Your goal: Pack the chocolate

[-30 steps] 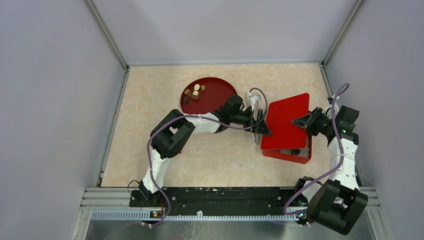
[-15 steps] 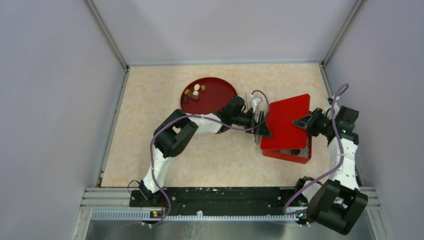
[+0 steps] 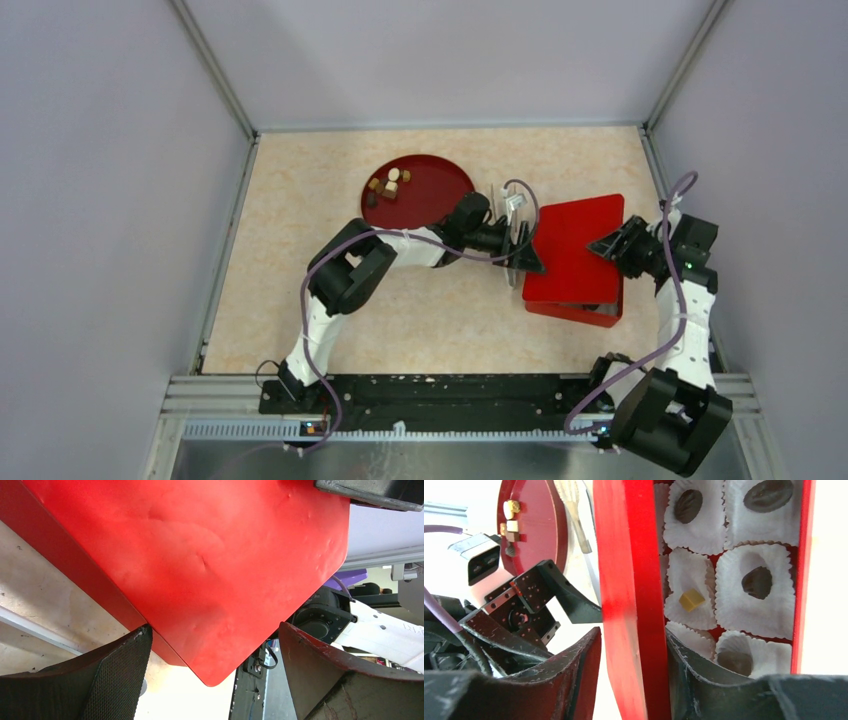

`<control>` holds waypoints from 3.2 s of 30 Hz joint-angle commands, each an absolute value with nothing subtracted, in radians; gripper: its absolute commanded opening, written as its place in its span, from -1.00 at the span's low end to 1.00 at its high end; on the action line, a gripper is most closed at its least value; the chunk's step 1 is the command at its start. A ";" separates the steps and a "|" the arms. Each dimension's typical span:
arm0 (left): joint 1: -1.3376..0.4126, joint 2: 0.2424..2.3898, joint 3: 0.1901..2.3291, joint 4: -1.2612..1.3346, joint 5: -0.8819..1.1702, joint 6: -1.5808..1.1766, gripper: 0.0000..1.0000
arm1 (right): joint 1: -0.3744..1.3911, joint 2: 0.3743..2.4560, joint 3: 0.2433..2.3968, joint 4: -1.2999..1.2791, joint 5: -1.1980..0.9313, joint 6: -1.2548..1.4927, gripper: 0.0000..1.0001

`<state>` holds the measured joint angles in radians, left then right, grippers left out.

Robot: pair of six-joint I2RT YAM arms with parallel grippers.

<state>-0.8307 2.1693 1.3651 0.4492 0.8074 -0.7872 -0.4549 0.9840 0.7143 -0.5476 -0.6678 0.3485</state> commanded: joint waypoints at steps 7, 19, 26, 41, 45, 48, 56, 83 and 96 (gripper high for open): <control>-0.843 2.156 1.402 0.484 0.807 -0.769 0.97 | -0.465 0.938 0.786 -0.606 -0.517 0.317 -0.01; -0.847 2.151 1.404 0.479 0.779 -0.767 0.97 | -0.466 0.927 0.825 -0.675 -0.341 0.305 0.01; -0.853 2.157 1.410 0.480 0.778 -0.774 0.97 | -0.465 0.927 0.815 -0.669 -0.297 0.312 0.01; -0.854 2.128 1.407 0.447 0.742 -0.746 0.97 | -0.465 0.932 0.818 -0.668 -0.230 0.327 0.05; -0.854 2.104 1.412 0.395 0.708 -0.712 0.97 | -0.465 0.933 0.817 -0.661 -0.232 0.332 0.05; -0.854 2.089 1.431 0.328 0.679 -0.681 0.97 | -0.465 0.934 0.820 -0.656 -0.235 0.337 0.05; -0.863 2.067 1.501 0.131 0.592 -0.583 0.97 | -0.465 0.927 0.828 -0.648 -0.231 0.344 0.05; -0.967 2.115 1.720 -0.209 0.390 -0.420 0.97 | -0.465 0.887 0.806 -0.636 -0.153 0.371 0.07; -0.969 2.145 1.776 -0.226 0.400 -0.421 0.97 | -0.465 0.869 0.795 -0.625 -0.131 0.389 0.08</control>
